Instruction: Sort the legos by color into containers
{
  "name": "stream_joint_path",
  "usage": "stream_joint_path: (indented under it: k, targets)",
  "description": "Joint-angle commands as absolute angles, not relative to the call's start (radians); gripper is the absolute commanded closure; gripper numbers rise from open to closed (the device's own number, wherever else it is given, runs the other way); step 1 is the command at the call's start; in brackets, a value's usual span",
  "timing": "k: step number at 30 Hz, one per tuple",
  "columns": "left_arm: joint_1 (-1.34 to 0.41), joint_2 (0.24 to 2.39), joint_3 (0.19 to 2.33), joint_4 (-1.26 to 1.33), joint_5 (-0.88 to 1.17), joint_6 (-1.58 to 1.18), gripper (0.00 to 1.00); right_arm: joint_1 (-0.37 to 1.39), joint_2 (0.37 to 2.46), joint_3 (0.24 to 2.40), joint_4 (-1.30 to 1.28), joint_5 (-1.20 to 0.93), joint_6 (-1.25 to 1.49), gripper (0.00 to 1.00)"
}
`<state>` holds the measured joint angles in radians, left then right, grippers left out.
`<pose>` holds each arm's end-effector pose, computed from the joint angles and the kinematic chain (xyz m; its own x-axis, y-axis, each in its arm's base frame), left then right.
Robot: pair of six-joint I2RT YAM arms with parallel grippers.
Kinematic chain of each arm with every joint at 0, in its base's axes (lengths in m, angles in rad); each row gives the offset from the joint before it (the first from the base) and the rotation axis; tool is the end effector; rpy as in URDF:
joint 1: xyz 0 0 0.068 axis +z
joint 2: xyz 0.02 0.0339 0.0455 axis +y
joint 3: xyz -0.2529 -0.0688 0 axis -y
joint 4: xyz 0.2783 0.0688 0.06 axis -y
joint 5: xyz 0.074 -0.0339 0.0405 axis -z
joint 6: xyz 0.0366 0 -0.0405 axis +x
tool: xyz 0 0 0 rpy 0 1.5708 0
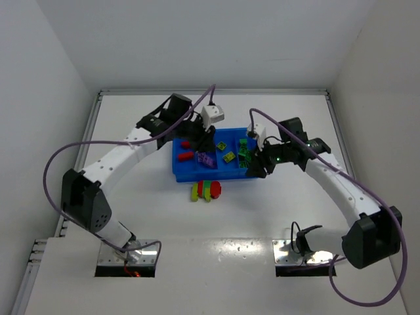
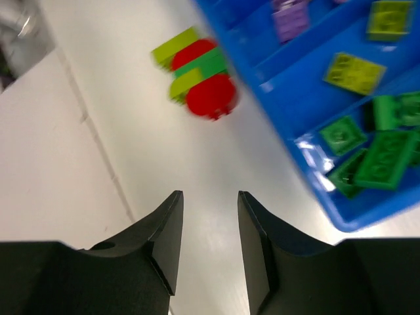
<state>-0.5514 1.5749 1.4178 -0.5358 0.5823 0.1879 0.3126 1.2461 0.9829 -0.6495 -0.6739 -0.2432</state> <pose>0.3180 -0.2192 0.3153 -0.3855 0.4202 -0.8215 0.8856 0.4186 -0.2014 0.2655 0.1098 0.2575 -0.5853 -0.3869 -0.7125 -0.7670 0.5491 0.3319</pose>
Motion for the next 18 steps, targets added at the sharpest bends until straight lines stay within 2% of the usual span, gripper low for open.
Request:
stream_joint_path:
  k: [1, 5, 9, 13, 18]
  targets:
    - [-0.557, 1.552, 1.417, -0.921, 0.686, 0.506, 0.69, 0.353, 1.321, 1.077, -0.879, -0.759, -0.512, 0.61]
    - [-0.548, 1.571, 1.358, -1.121, 0.686, 0.690, 0.70, 0.403, 1.454, 1.143, -0.979, -0.687, -0.630, 0.61]
    - [-0.548, 1.598, 1.287, -1.132, 0.638, 0.729, 0.71, 0.440, 1.552, 1.178, -0.979, -0.589, -0.641, 0.61]
    - [-0.548, 1.608, 1.235, -1.017, 0.589, 0.671, 0.71, 0.462, 1.634, 1.201, -0.939, -0.569, -0.632, 0.61]
    - [-0.538, 1.543, 1.134, -0.737, 0.442, 0.491, 0.75, 0.462, 1.661, 1.178, -0.795, -0.512, -0.540, 0.61]
